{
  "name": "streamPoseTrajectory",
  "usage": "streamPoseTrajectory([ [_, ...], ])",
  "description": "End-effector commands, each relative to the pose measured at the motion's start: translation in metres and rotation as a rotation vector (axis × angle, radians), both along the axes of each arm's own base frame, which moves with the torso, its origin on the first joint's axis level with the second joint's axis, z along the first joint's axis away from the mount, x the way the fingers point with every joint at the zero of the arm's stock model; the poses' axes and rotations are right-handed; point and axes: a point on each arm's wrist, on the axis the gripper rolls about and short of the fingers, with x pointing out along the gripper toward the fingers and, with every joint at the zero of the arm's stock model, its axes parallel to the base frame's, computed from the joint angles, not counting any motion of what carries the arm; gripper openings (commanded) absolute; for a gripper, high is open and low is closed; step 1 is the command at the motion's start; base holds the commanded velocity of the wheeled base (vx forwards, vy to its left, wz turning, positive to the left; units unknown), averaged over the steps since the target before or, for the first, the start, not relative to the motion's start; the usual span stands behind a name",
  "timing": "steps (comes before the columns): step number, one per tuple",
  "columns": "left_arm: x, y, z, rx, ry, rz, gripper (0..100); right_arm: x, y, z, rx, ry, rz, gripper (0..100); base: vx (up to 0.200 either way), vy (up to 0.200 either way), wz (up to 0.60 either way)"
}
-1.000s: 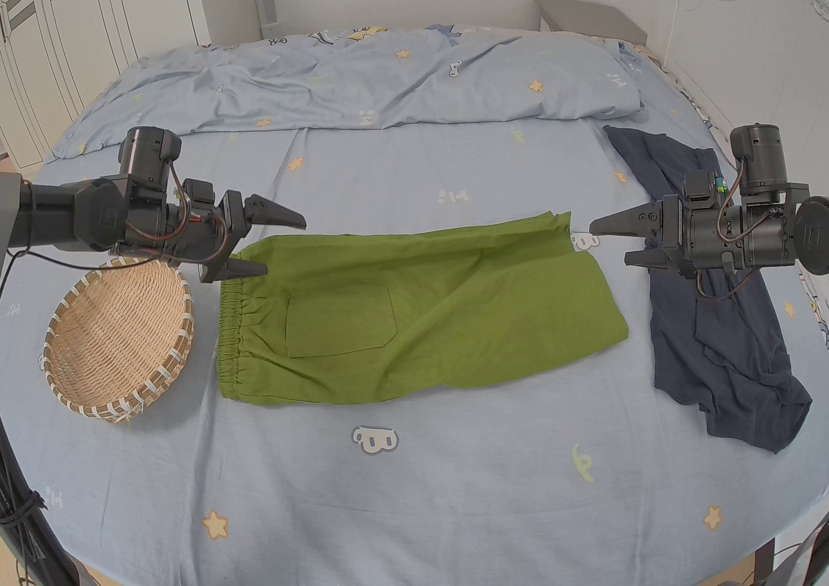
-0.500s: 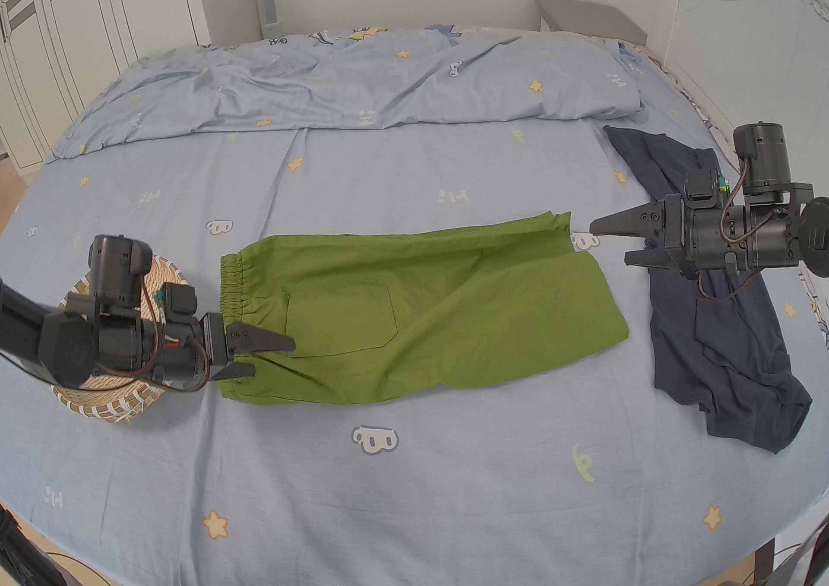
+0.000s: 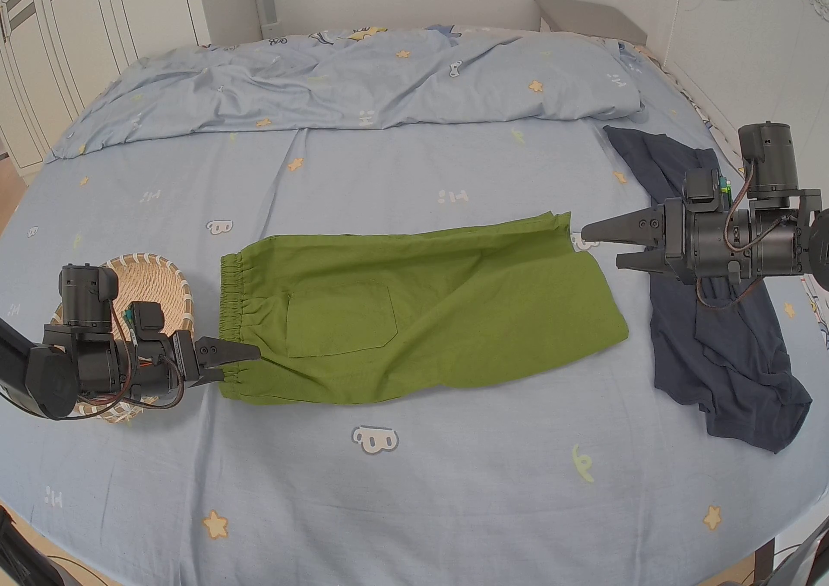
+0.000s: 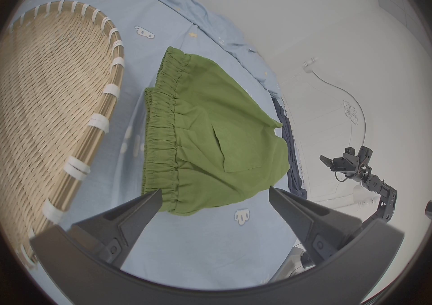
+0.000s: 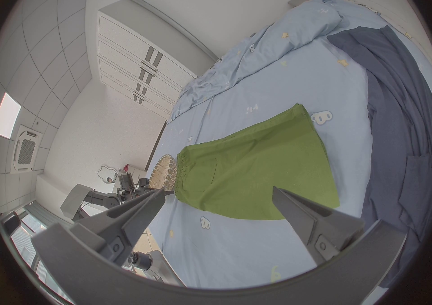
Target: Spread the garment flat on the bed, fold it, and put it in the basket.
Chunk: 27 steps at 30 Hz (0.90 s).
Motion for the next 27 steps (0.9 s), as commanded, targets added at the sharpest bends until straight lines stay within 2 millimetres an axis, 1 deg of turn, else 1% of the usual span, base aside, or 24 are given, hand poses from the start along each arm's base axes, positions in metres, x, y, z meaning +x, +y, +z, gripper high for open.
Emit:
streamPoseTrajectory([
  [1, 0.012, 0.002, -0.016, 0.003, 0.013, 0.007, 100, -0.001, 0.001, 0.000, 0.001, -0.002, 0.003, 100, 0.000, 0.000, 0.00],
  [4, 0.026, 0.001, -0.030, 0.002, -0.018, 0.004, 100, 0.000, 0.001, -0.001, 0.000, 0.000, 0.003, 100, 0.000, 0.000, 0.00],
  [6, 0.031, 0.000, -0.034, 0.006, -0.037, 0.011, 100, 0.000, 0.001, -0.001, 0.000, 0.000, 0.003, 100, 0.000, 0.000, 0.00],
  [14, 0.034, 0.007, -0.032, 0.025, -0.059, 0.056, 100, 0.001, 0.001, -0.002, -0.002, 0.005, 0.005, 100, 0.000, 0.000, 0.00],
  [18, 0.033, 0.006, -0.030, 0.025, -0.065, 0.053, 100, 0.001, 0.003, -0.002, -0.002, 0.005, 0.009, 100, 0.000, 0.000, 0.00],
  [22, 0.034, 0.003, -0.033, 0.030, -0.058, 0.046, 100, 0.001, 0.002, -0.003, -0.002, 0.006, 0.008, 100, 0.000, 0.000, 0.00],
  [27, 0.035, 0.007, -0.033, 0.051, -0.063, 0.078, 100, 0.001, 0.002, -0.002, -0.002, 0.005, 0.008, 100, 0.000, 0.000, 0.00],
])
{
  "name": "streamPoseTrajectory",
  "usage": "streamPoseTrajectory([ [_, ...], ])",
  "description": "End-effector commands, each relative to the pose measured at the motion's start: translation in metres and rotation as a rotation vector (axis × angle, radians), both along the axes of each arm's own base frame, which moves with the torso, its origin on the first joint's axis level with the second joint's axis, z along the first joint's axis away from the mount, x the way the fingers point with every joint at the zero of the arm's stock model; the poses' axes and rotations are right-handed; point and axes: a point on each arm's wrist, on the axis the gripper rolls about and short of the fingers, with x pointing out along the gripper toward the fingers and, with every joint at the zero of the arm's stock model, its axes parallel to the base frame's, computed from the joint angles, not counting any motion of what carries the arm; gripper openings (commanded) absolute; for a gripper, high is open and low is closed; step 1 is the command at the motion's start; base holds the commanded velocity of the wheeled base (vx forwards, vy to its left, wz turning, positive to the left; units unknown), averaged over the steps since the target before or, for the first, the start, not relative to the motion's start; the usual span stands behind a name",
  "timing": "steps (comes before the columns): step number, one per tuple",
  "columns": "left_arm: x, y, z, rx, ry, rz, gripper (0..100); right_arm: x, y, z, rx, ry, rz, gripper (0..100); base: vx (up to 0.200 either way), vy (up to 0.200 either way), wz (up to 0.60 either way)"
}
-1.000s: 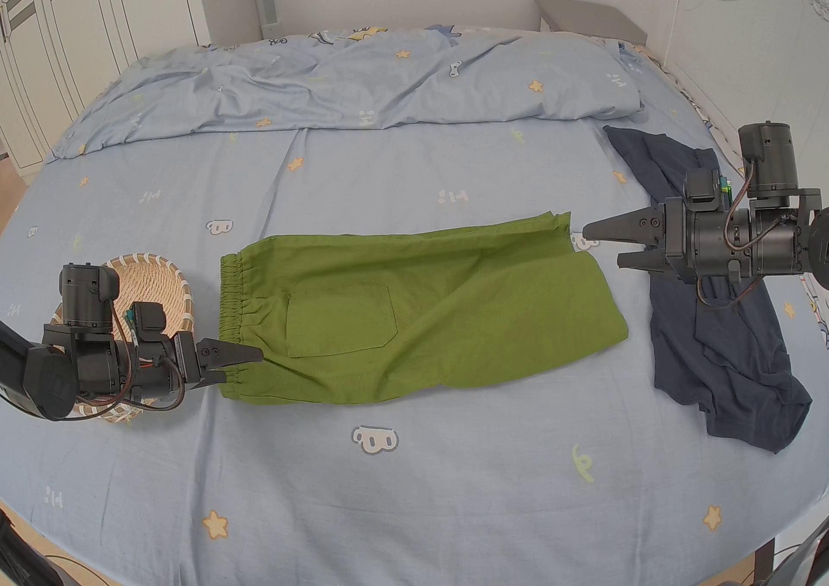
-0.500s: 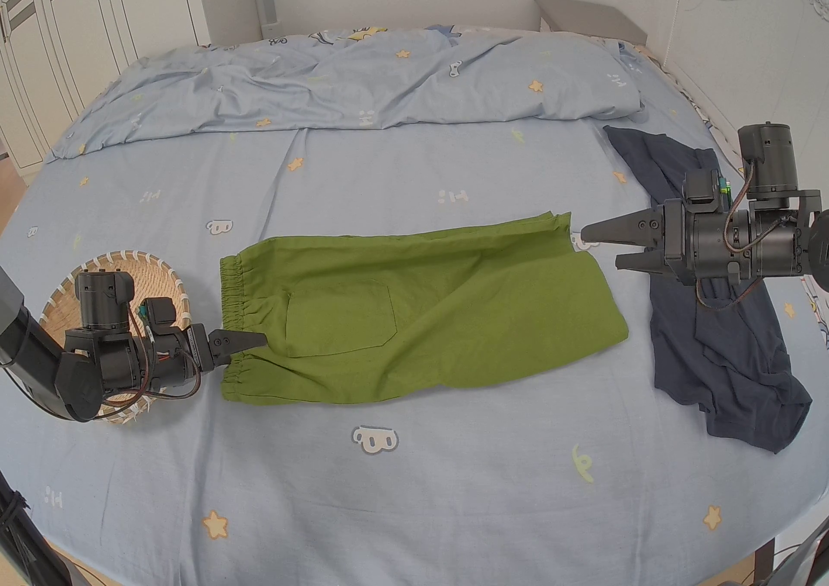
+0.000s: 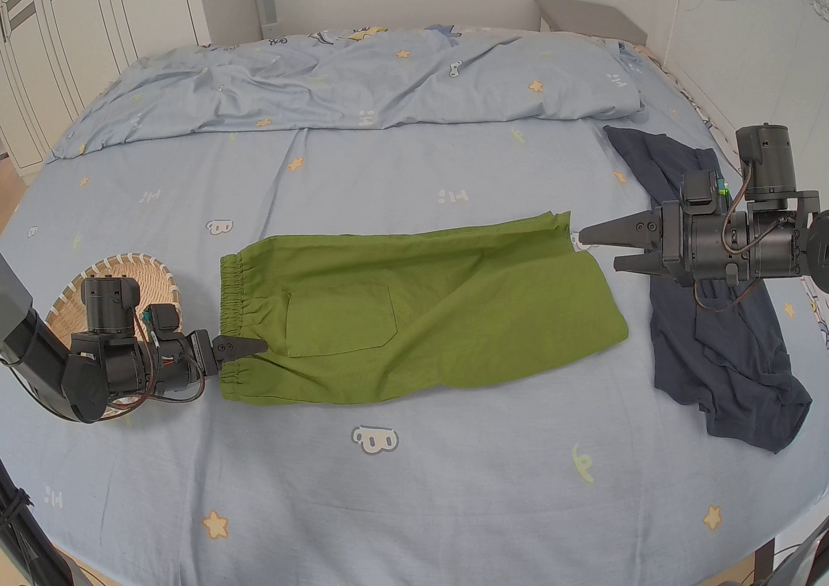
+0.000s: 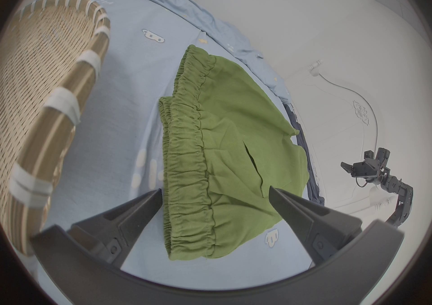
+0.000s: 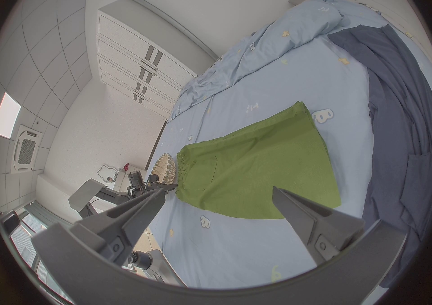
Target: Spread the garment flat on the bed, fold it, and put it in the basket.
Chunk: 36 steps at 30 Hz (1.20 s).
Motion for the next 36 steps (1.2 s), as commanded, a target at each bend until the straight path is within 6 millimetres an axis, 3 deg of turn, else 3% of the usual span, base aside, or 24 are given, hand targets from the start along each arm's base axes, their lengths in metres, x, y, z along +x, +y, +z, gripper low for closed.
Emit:
streamPoseTrajectory([
  [1, 0.001, 0.003, -0.001, 0.004, -0.001, 0.014, 100, 0.000, 0.000, -0.001, 0.000, 0.002, 0.000, 100, 0.000, 0.000, 0.00],
  [9, 0.002, 0.006, 0.000, 0.004, -0.012, 0.023, 100, 0.000, 0.001, -0.001, 0.000, 0.002, 0.002, 100, 0.000, 0.000, 0.00],
  [19, 0.015, 0.003, -0.031, 0.000, 0.023, 0.021, 100, 0.000, 0.000, -0.001, 0.001, -0.002, 0.002, 100, 0.000, 0.000, 0.00],
  [36, 0.027, -0.006, -0.020, -0.208, 0.089, 0.021, 100, 0.000, 0.001, -0.002, 0.000, -0.001, 0.002, 100, 0.000, 0.000, 0.00],
])
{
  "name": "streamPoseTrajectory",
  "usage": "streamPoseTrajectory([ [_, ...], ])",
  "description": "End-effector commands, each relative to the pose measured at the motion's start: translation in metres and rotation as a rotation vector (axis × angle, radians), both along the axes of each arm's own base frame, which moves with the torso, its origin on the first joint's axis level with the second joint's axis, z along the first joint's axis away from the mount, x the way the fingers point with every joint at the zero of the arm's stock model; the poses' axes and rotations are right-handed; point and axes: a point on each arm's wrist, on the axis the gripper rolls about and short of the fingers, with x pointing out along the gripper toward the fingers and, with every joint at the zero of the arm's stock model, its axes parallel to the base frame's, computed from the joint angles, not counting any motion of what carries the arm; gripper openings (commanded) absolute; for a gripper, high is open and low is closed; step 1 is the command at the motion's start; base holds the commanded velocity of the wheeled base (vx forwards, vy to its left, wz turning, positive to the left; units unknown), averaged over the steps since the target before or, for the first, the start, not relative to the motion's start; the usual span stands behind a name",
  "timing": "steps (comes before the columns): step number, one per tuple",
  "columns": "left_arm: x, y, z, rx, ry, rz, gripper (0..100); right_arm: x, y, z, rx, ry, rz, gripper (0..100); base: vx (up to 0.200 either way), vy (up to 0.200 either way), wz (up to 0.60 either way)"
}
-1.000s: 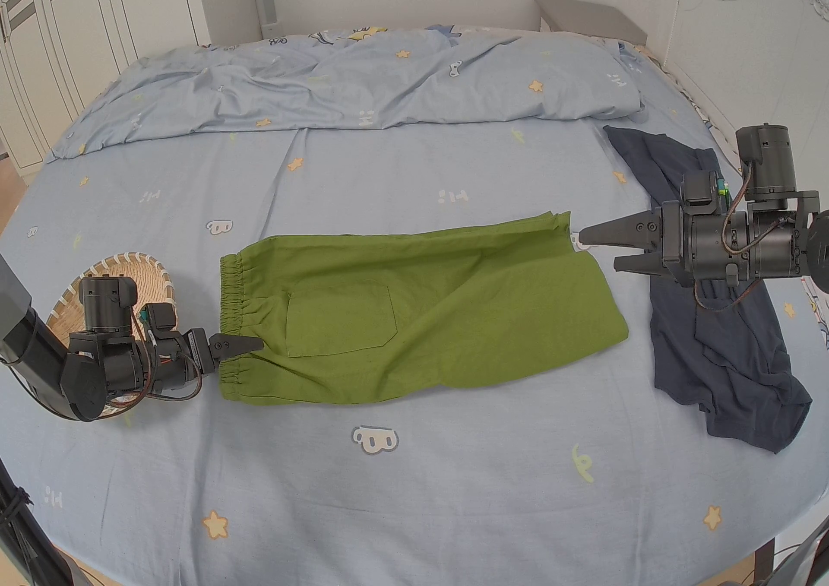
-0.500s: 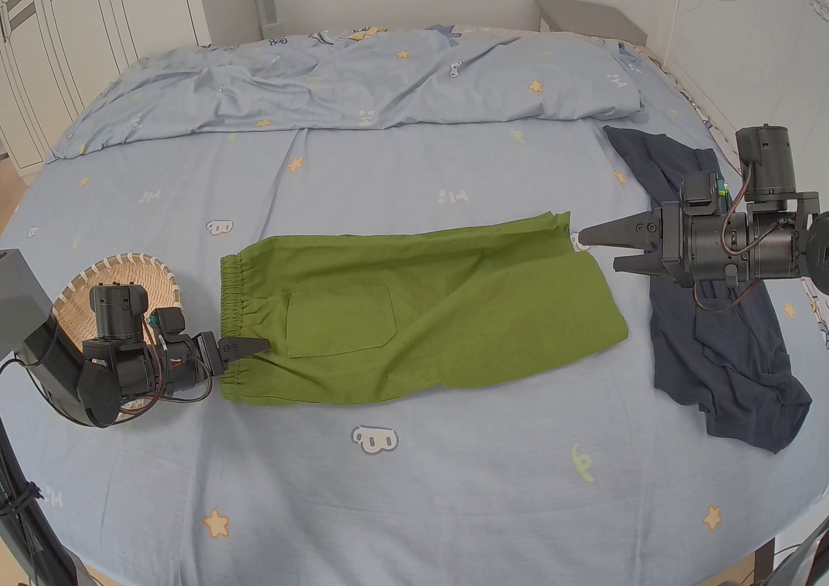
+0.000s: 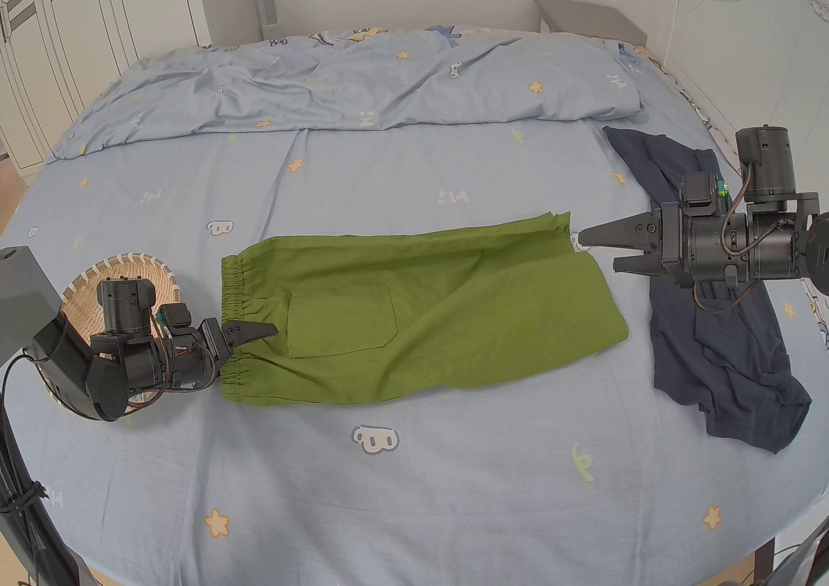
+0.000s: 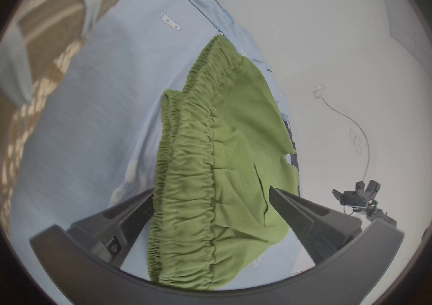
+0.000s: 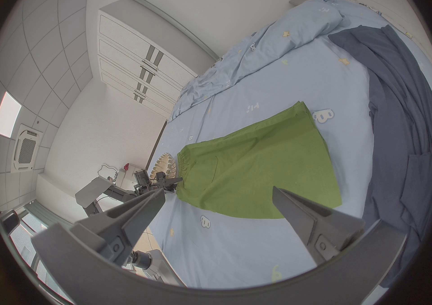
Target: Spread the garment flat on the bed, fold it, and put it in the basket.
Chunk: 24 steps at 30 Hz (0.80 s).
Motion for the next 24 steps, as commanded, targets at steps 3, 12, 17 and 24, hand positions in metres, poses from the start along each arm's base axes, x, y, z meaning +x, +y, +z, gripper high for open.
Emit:
streamPoseTrajectory([
  [3, 0.004, -0.001, 0.001, -0.047, 0.012, -0.025, 100, 0.001, 0.000, 0.000, 0.000, 0.001, -0.001, 100, 0.000, 0.000, 0.00],
  [12, 0.008, 0.000, 0.001, -0.048, 0.009, -0.020, 0, 0.001, 0.000, 0.000, 0.001, -0.002, -0.001, 100, 0.000, 0.000, 0.00],
  [17, 0.008, 0.003, 0.005, -0.053, 0.008, -0.010, 0, 0.001, -0.001, -0.001, 0.000, 0.001, -0.002, 100, 0.000, 0.000, 0.00],
  [24, 0.000, 0.010, 0.026, -0.059, 0.008, 0.013, 0, 0.003, -0.004, -0.003, -0.003, 0.012, -0.016, 100, 0.000, 0.000, 0.00],
])
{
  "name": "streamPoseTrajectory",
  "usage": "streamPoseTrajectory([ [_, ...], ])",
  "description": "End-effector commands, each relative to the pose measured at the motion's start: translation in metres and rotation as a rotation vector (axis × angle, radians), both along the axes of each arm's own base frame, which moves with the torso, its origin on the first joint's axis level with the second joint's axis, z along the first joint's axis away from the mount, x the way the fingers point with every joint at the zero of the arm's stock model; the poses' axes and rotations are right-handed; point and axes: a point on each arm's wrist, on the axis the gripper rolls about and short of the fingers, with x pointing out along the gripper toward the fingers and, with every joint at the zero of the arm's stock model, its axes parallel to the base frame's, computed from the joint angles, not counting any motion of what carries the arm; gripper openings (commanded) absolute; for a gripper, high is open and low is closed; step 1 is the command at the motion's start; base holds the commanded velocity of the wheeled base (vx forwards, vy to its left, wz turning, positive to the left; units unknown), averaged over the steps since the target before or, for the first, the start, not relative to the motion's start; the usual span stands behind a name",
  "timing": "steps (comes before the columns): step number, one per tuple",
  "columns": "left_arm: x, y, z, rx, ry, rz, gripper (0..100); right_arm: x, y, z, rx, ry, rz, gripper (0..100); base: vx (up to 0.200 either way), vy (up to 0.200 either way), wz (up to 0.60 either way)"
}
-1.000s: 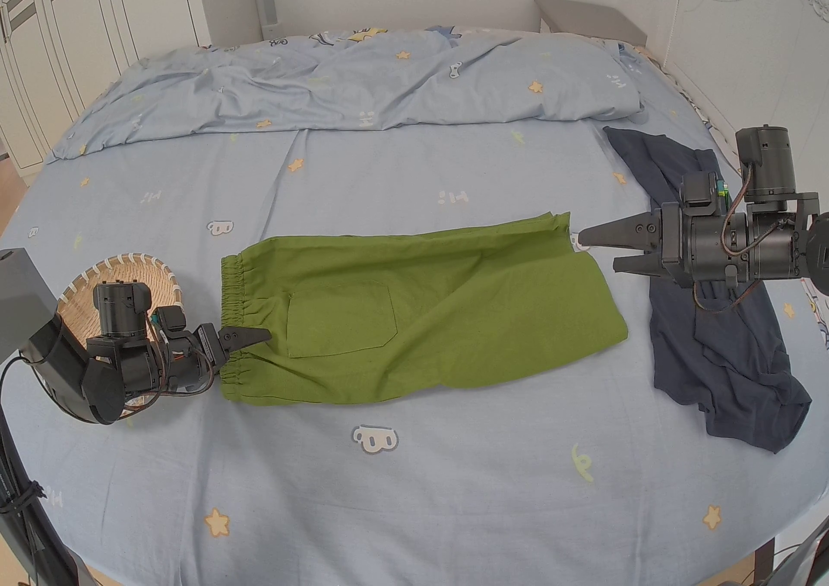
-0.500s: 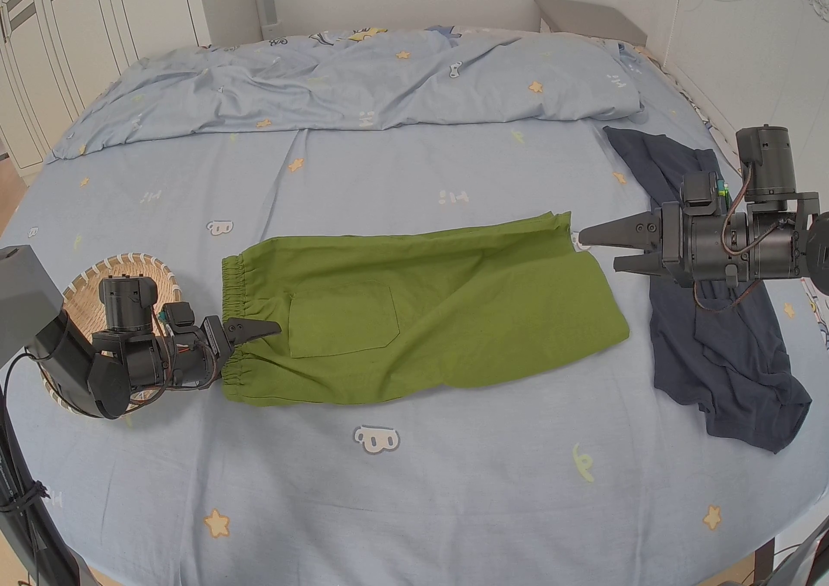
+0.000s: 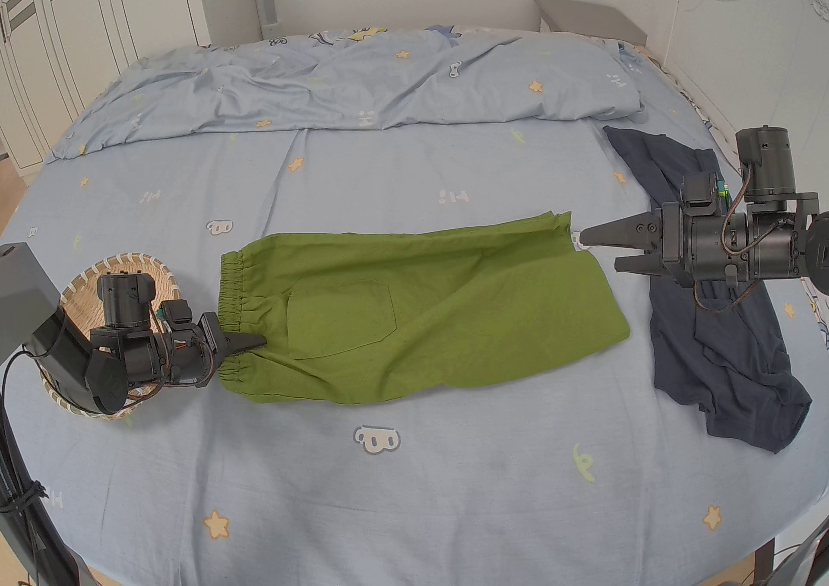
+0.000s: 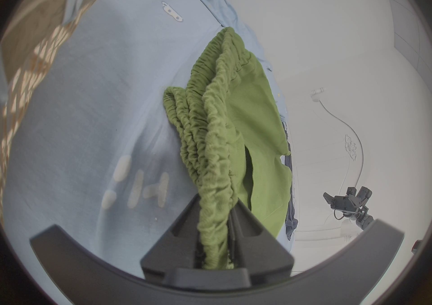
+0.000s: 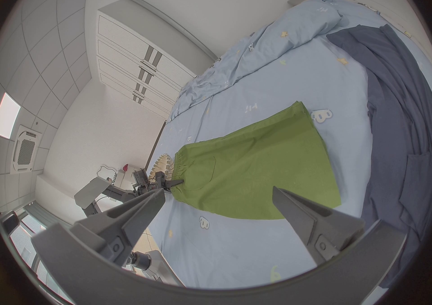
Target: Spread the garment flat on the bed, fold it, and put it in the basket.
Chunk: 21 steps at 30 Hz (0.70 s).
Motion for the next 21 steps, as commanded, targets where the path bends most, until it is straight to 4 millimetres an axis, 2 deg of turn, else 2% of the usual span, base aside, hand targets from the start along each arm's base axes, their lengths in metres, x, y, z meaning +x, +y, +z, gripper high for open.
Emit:
streamPoseTrajectory([
  [1, -0.006, 0.007, 0.020, 0.001, -0.011, 0.021, 0, 0.002, -0.002, -0.002, -0.003, 0.009, -0.008, 100, 0.000, 0.000, 0.00],
  [3, -0.011, 0.014, 0.039, 0.006, -0.001, 0.039, 0, 0.006, -0.004, -0.012, -0.011, 0.040, -0.020, 100, 0.000, 0.000, 0.00],
  [7, -0.015, 0.024, 0.054, 0.018, 0.003, 0.045, 0, 0.019, -0.019, -0.029, -0.044, 0.077, -0.061, 100, 0.000, 0.000, 0.00],
  [9, -0.017, 0.028, 0.055, 0.021, 0.005, 0.044, 0, 0.025, -0.025, -0.037, -0.061, 0.088, -0.070, 100, 0.000, 0.000, 0.00],
  [11, -0.017, 0.029, 0.054, 0.027, 0.011, 0.028, 0, 0.040, -0.032, -0.056, -0.082, 0.124, -0.083, 100, 0.000, 0.000, 0.00],
  [19, -0.017, 0.027, 0.053, 0.033, 0.011, 0.022, 0, 0.067, -0.039, -0.092, -0.110, 0.195, -0.091, 100, 0.000, 0.000, 0.00],
  [20, -0.017, 0.027, 0.053, 0.033, 0.011, 0.022, 0, 0.067, -0.039, -0.092, -0.110, 0.195, -0.091, 100, 0.000, 0.000, 0.00],
  [21, -0.017, 0.027, 0.053, 0.034, 0.010, 0.020, 0, 0.074, -0.039, -0.104, -0.122, 0.212, -0.080, 100, 0.000, 0.000, 0.00],
])
